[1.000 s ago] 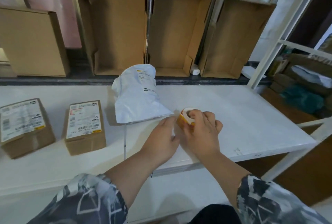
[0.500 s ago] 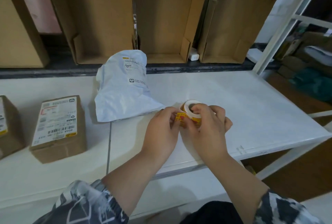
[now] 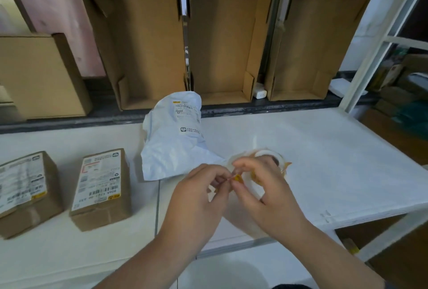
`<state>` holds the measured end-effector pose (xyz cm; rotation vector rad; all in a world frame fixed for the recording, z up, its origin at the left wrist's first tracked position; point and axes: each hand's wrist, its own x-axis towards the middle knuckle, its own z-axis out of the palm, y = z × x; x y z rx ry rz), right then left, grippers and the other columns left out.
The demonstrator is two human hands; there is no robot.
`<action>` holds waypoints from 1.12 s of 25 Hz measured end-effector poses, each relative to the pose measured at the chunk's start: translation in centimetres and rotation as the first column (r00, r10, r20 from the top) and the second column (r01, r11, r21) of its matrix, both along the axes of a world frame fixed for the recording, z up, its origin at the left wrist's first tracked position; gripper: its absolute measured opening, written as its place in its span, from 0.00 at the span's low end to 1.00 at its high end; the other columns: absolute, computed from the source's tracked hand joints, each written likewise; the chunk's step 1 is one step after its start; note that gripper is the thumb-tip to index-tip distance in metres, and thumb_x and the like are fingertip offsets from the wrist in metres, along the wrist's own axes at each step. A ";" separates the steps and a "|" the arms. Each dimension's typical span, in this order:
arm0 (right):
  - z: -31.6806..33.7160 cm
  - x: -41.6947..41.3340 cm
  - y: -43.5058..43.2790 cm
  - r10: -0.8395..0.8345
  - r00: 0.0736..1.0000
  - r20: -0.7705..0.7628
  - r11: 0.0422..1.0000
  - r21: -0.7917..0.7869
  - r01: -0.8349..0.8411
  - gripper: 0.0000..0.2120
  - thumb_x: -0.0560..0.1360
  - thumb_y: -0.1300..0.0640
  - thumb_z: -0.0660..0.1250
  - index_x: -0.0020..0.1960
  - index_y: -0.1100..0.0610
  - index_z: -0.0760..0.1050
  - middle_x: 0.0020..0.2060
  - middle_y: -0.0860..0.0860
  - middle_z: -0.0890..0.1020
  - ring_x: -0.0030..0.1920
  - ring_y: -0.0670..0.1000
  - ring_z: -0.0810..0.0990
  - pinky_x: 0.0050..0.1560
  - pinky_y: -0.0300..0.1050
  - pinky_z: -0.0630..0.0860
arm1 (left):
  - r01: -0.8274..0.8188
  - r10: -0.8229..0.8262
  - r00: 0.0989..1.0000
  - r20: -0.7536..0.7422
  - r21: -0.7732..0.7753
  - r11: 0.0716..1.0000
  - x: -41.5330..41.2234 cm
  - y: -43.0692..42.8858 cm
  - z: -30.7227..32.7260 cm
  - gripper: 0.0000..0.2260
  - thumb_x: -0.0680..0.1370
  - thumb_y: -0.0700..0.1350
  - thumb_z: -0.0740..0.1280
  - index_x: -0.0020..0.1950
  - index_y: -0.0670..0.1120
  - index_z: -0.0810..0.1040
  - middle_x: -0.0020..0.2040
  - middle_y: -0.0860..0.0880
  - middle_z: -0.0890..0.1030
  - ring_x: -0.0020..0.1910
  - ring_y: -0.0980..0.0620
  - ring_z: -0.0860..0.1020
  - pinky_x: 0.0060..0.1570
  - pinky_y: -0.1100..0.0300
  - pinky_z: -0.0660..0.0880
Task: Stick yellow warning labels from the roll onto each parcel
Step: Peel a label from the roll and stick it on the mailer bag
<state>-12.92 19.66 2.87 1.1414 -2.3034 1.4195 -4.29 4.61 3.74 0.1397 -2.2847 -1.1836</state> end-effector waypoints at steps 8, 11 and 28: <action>4.2 -4.0 -6.6 -0.178 0.903 0.391 0.937 -0.213 0.277 0.11 0.78 0.62 0.71 0.48 0.45 0.79 0.40 0.45 0.84 0.45 0.44 0.83 0.45 0.35 0.74 | -0.542 0.602 0.798 -0.034 -0.477 0.692 -4.7 -3.7 3.1 0.18 0.71 0.59 0.71 0.61 0.61 0.78 0.67 0.54 0.76 0.68 0.44 0.71 0.63 0.45 0.64; 4.2 -5.7 -8.2 -0.296 0.848 0.439 0.904 -0.159 0.397 0.07 0.78 0.62 0.70 0.53 0.52 0.81 0.43 0.46 0.84 0.48 0.50 0.83 0.49 0.40 0.76 | -0.383 0.632 0.748 0.203 -0.645 0.661 -7.0 -3.4 3.2 0.23 0.72 0.66 0.67 0.65 0.60 0.73 0.78 0.48 0.60 0.75 0.39 0.59 0.69 0.42 0.57; -0.3 -1.1 -12.0 -0.016 0.640 0.768 0.915 -0.247 0.319 0.03 0.80 0.59 0.71 0.48 0.55 0.82 0.40 0.52 0.83 0.40 0.49 0.80 0.40 0.39 0.78 | -0.127 0.393 0.883 0.258 -0.674 0.727 -2.3 -14.6 3.9 0.29 0.66 0.29 0.67 0.57 0.58 0.69 0.76 0.63 0.61 0.76 0.51 0.57 0.71 0.47 0.55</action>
